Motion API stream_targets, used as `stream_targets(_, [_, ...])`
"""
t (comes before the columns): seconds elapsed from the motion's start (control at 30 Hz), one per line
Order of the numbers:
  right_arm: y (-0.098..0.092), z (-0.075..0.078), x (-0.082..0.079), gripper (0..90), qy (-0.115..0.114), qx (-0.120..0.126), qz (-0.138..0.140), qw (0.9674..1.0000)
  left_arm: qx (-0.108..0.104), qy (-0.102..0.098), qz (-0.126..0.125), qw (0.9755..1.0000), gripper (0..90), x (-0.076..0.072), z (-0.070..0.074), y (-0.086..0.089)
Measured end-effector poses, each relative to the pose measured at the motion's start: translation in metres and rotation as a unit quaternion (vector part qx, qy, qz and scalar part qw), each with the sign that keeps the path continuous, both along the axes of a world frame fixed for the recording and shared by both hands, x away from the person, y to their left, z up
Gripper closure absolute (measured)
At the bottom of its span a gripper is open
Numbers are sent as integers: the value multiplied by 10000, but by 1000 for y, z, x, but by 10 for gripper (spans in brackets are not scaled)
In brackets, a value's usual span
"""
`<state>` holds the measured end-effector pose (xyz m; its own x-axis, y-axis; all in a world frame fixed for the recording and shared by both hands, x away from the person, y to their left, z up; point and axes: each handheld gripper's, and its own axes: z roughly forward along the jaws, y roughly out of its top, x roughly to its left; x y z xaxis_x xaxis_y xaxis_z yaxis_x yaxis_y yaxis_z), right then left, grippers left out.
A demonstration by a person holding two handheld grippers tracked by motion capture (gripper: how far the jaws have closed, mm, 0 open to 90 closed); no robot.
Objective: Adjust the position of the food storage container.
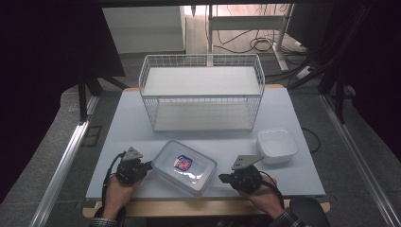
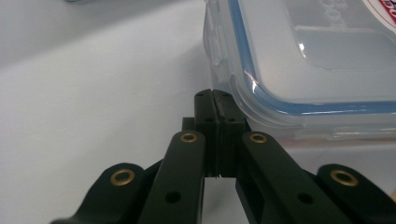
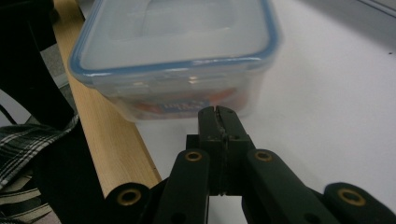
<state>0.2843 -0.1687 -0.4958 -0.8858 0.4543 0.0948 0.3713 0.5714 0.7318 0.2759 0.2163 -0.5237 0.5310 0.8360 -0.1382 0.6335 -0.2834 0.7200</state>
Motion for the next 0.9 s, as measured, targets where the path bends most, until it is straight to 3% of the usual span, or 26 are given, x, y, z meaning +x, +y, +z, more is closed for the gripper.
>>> stream_targets(0.13, [0, 0, 0, 895, -7, -35, -4, 10000, -59, 23, -75, 10000, 900, 0, 0, -7])
stream_targets(0.33, [-10, -2, 9, 894, -7, -183, -326, 9993, -36, 75, -318, 9995, 900, 0, 1, -26])
stream_targets(0.63, [-22, -1, 26, 895, -98, -319, -865, 9957, 17, 122, -539, 9985, 900, 2, 1, -45])
stream_targets(0.87, [-30, -2, 35, 895, -112, -371, -1066, 9935, -21, 136, -694, 9975, 900, 4, 1, -57])
stream_targets(0.9, [-34, -1, 39, 895, -181, -435, -1183, 9919, -39, 148, -795, 9967, 900, 4, 1, -61])
